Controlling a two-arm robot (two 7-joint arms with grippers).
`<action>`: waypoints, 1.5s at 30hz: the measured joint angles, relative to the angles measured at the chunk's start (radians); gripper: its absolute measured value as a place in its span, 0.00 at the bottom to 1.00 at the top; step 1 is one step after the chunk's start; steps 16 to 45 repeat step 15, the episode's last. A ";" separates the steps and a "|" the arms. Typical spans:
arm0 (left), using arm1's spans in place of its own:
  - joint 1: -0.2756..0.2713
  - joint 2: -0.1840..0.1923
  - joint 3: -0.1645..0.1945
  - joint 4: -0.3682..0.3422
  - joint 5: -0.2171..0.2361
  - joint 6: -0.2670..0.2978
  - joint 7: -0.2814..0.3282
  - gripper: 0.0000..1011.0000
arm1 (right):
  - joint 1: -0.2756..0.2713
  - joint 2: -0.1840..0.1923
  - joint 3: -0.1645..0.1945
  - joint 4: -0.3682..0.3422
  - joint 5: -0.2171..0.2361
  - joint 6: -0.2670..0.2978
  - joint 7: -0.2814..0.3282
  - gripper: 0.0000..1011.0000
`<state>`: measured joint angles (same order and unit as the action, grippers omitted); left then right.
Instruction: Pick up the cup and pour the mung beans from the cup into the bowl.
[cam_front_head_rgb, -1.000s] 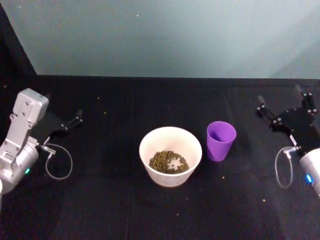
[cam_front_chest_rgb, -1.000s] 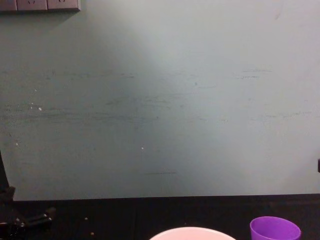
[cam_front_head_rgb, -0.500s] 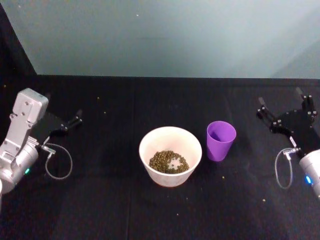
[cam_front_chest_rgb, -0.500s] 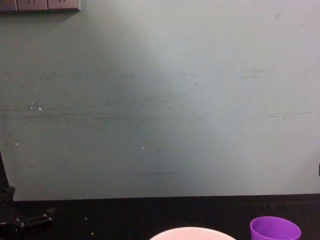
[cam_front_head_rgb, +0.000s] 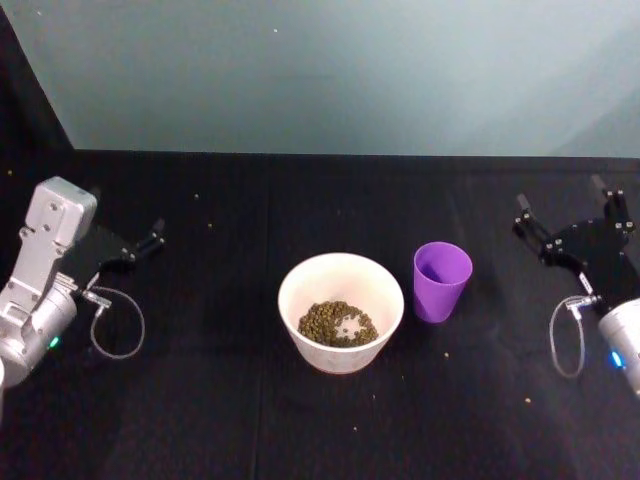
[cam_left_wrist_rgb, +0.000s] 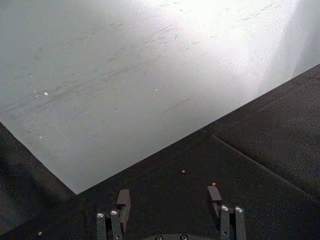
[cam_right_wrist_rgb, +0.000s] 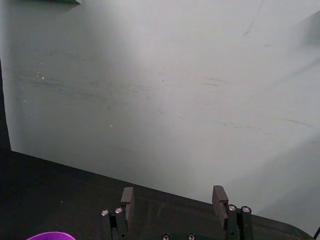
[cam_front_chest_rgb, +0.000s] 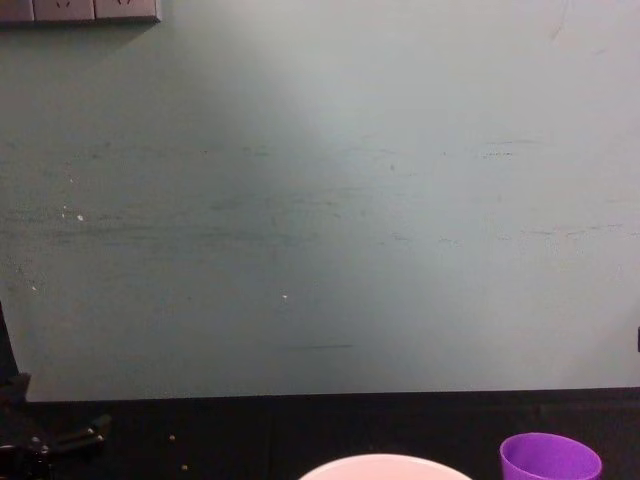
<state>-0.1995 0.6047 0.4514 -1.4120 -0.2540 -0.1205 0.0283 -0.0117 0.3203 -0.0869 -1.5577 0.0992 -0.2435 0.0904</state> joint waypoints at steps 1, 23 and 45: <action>0.000 0.000 0.000 0.000 0.000 0.000 0.000 1.00 | 0.000 0.000 0.000 0.000 0.000 0.000 0.000 0.99; 0.000 0.000 0.000 0.000 0.000 0.000 0.000 1.00 | 0.000 0.000 0.000 -0.001 0.000 0.001 -0.001 0.99; 0.000 0.000 0.000 0.000 0.000 0.000 0.000 1.00 | 0.000 0.000 0.000 -0.001 0.000 0.001 -0.001 0.99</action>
